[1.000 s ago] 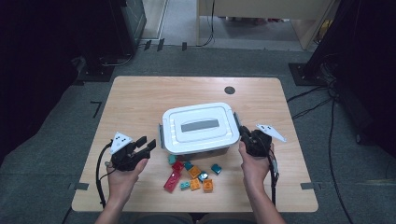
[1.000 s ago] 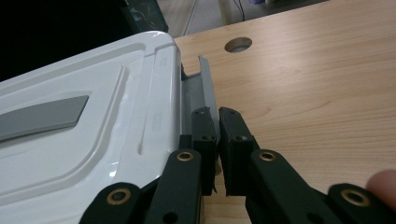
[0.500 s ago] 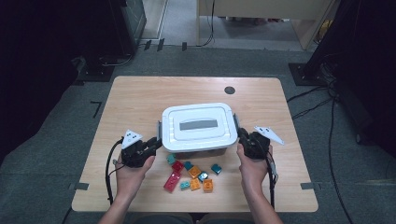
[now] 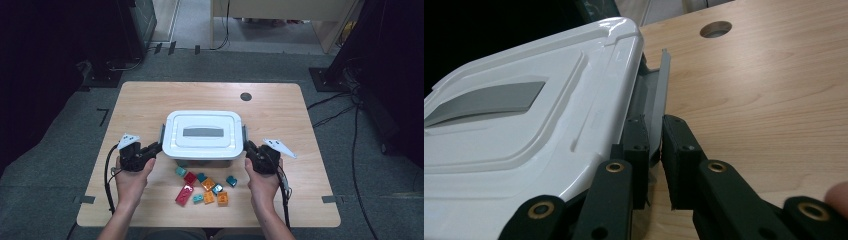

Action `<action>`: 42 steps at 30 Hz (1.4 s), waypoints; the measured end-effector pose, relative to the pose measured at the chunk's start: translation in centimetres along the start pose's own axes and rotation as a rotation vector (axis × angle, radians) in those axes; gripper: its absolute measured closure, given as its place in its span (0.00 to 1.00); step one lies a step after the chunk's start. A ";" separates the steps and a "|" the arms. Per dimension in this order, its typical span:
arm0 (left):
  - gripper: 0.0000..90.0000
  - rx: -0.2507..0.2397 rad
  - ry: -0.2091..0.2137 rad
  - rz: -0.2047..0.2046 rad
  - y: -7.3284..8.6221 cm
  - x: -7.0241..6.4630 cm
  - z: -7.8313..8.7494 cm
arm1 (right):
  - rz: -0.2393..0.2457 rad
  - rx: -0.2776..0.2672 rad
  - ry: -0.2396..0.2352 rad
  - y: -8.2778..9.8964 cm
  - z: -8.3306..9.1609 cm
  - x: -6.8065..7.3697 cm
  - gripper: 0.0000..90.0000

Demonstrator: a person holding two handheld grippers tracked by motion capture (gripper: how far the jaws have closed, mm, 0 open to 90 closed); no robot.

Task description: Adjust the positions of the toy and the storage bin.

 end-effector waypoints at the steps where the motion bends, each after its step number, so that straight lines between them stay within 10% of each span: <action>1: 0.89 0.000 0.002 0.005 0.0 0.2 0.1 | -0.003 0.002 -0.004 0.1 0.0 0.2 0.92; 20: 0.89 -0.004 0.029 0.034 0.6 2.4 1.5 | 0.004 0.035 -0.070 0.5 0.2 2.0 0.89; 29: 0.44 -0.049 -0.088 0.033 0.7 4.2 3.3 | 0.207 0.034 -0.070 -2.1 1.8 1.4 0.56; 39: 0.20 0.037 -0.187 -0.021 5.2 7.1 3.1 | 0.481 0.067 -0.196 -5.5 2.7 0.9 0.47; 42: 0.16 0.072 -0.240 -0.060 6.7 7.9 2.4 | 0.481 0.116 -0.274 -6.4 2.5 1.4 0.35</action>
Point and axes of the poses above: each handheld gripper's, and its own axes: z roughly backward along the jaws, y roughly out of its underside, x roughly to its left, the point moved 1 cm from there along -z, roughly forward along the jaws, and after that the axes turned 11 degrees about -y, right-handed, at the moved point
